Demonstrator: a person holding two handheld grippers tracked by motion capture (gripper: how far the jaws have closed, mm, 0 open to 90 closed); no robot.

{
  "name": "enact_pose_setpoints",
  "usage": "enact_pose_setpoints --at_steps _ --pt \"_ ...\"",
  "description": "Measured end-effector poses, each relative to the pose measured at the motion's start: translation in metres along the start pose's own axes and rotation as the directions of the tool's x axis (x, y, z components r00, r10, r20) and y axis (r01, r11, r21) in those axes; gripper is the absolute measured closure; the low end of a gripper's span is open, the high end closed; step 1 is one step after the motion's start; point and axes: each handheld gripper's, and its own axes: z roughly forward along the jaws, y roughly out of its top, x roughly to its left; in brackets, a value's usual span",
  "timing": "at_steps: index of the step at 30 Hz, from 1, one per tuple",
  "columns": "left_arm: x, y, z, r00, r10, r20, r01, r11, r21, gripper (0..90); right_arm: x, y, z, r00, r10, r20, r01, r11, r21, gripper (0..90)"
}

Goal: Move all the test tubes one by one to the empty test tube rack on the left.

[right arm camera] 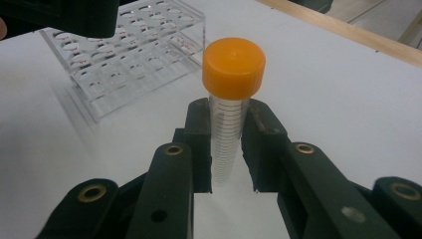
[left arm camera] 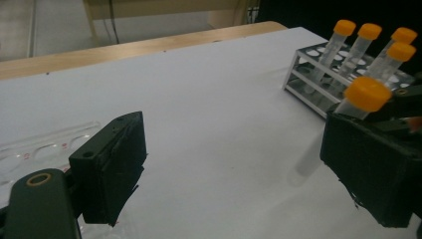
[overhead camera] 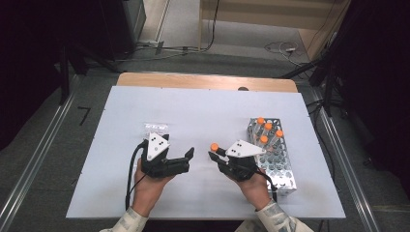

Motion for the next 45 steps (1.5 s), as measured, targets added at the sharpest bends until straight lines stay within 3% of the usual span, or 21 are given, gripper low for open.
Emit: enact_pose_setpoints --at_steps 14,23,35,45 --pt "-0.018 0.006 0.015 0.9945 0.047 0.094 -0.050 0.9983 0.029 18.9 0.005 0.001 0.012 0.9995 -0.019 -0.025 0.020 0.999 0.025 71.4" --pt "-0.029 0.002 0.025 0.9838 0.105 0.146 -0.113 0.9921 0.054 41.4 0.010 0.001 0.015 0.9989 -0.027 -0.037 0.028 0.999 0.032 71.4" --pt "-0.031 0.001 0.030 0.9767 0.096 0.192 -0.109 0.9923 0.058 68.8 0.012 0.000 0.016 0.9987 -0.027 -0.042 0.028 0.999 0.034 71.4" --pt "-0.029 0.002 0.030 0.9743 0.093 0.205 -0.108 0.9921 0.064 70.3 0.012 0.000 0.016 0.9988 -0.026 -0.042 0.027 0.999 0.035 70.4"
